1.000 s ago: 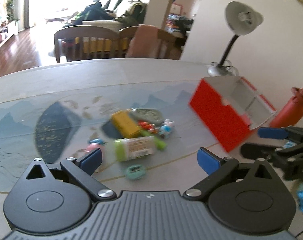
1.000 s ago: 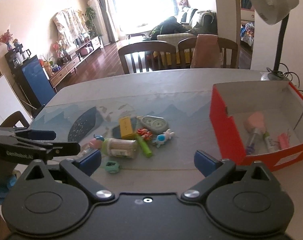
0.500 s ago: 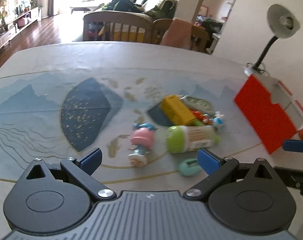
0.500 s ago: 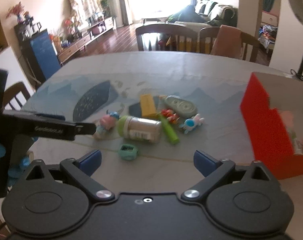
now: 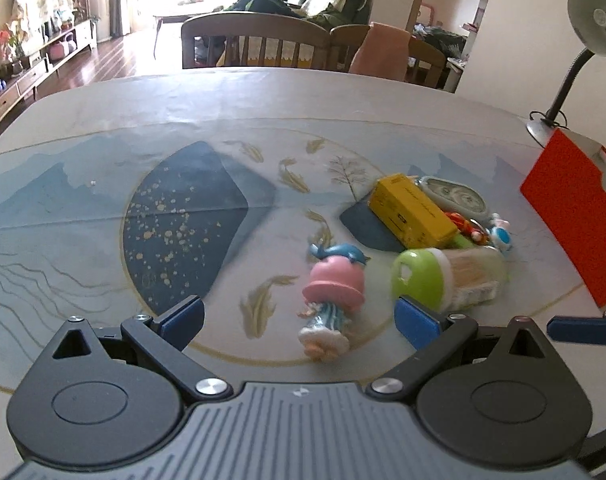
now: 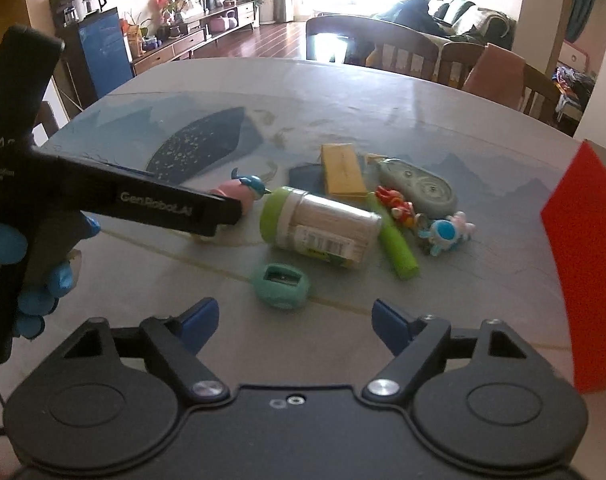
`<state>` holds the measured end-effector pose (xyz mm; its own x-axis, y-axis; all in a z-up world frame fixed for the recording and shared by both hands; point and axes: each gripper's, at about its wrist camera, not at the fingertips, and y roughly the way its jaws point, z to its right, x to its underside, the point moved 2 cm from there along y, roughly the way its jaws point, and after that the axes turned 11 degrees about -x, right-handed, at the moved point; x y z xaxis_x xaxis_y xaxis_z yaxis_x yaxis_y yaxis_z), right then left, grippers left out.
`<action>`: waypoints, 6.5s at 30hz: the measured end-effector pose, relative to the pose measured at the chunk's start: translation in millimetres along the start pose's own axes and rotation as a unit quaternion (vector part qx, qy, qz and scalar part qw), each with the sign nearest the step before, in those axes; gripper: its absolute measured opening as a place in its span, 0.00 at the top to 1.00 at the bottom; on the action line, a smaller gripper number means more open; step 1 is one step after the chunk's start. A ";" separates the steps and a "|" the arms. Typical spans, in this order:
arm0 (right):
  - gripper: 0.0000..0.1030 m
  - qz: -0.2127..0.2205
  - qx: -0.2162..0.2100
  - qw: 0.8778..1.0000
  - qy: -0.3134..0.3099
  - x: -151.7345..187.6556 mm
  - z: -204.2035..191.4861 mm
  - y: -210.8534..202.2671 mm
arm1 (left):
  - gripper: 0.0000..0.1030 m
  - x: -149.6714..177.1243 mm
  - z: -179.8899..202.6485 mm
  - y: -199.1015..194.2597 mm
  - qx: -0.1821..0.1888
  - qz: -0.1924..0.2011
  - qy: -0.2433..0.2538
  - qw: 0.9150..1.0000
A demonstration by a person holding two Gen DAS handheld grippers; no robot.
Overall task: Organize rigid objects
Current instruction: 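Withdraw both tools from the shoebox back to the remaining items, then grasp the teal sharpener with the right tool while the left tool grasps the pink figurine, then carry the teal sharpener and pink figurine over the red shoebox with both tools, then open the right tool to drop the sharpener while the left tool releases the figurine, then withdraw both tools from the shoebox back toward the remaining items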
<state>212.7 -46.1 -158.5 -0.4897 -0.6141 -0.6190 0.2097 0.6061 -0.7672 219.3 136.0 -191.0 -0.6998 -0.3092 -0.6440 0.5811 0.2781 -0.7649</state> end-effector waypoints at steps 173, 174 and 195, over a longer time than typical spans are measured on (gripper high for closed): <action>0.39 0.039 0.082 0.991 0.101 31.2 313.1 -173.6 | 0.44 -117.0 429.8 -2.3 0.059 -0.099 0.178 0.977; 0.38 0.044 0.082 0.990 0.104 28.1 313.0 -175.2 | 0.44 -119.3 428.3 -5.8 0.061 -0.094 0.178 0.978; 0.17 0.120 0.065 0.984 0.112 9.5 219.8 -223.1 | 0.35 -121.5 327.4 -101.5 0.115 -0.005 0.130 0.985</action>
<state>347.2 -298.3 -30.1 -0.5841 -0.3261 -0.7433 0.4410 0.6413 -0.6279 381.4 -152.4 -40.0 -0.7713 -0.0589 -0.6337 0.6314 0.0539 -0.7736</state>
